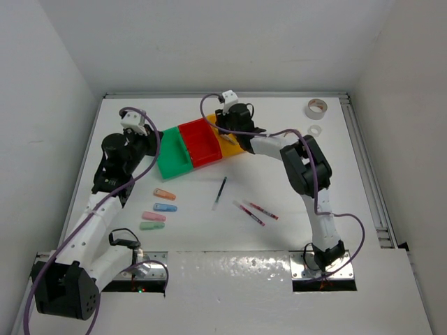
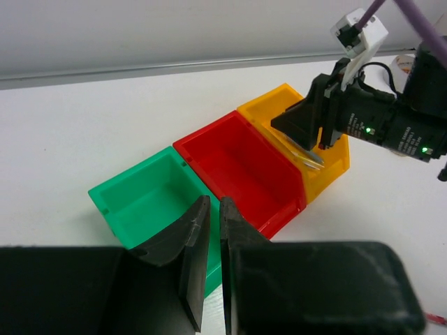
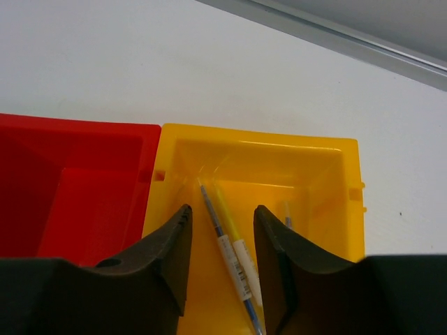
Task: Sort the stationery into containers
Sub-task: Place the pen in the storage box, then pick up the pen from the center of the board.
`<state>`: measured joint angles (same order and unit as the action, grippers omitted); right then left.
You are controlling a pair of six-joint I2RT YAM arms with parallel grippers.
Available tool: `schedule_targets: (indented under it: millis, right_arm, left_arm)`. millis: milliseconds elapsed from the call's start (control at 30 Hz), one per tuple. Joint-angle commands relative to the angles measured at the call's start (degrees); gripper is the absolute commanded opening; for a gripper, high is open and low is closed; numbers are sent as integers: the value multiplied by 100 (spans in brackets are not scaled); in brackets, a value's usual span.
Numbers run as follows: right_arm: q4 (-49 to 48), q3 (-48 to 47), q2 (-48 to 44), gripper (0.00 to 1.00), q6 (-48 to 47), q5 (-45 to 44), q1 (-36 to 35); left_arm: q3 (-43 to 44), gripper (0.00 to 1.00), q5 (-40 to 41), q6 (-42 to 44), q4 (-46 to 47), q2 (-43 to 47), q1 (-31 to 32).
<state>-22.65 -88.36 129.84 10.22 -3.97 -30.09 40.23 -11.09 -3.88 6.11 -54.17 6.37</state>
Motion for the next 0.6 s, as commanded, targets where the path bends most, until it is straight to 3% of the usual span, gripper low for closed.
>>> schedule_targets:
  millis: [0, 67, 100, 167, 200, 267, 300, 333, 433, 533, 567]
  right_arm:
    - [-468, 212, -845, 38, 85, -96, -6]
    - [-145, 467, -1405, 24, 129, 148, 11]
    - [92, 555, -1635, 7, 130, 333, 46]
    - [1163, 801, -2251, 1, -19, 1027, 90]
    - [1637, 889, -2453, 2, -246, 1151, 99]
    - [2947, 1440, -2970, 13, -511, 1066, 47]
    - [3290, 1688, -3156, 22, -790, 899, -119]
    - [3711, 2003, -3332, 38, -906, 706, -225]
    - [4023, 3190, -4070, 57, -978, 634, -524]
    - [4067, 4123, -4572, 56, -978, 503, -770]
    - [4111, 4334, -4695, 39, -891, 424, -840]
  left_arm:
    - [126, 10, 28, 72, 338, 38, -66]
    - [143, 10, 54, 80, 330, 56, -66]
    - [143, 10, 63, 72, 321, 73, -66]
    - [126, 10, 177, 80, 321, 126, -83]
    - [73, 10, 212, 46, 329, 152, -83]
    - [-6, 10, 300, 10, 338, 222, -101]
    - [-58, 10, 327, -25, 338, 258, -110]
    - [-146, 10, 344, -43, 347, 319, -110]
    - [-322, 10, 415, -148, 373, 398, -118]
    - [-489, 10, 468, -271, 470, 521, -118]
    - [-550, 10, 494, -315, 514, 583, -119]
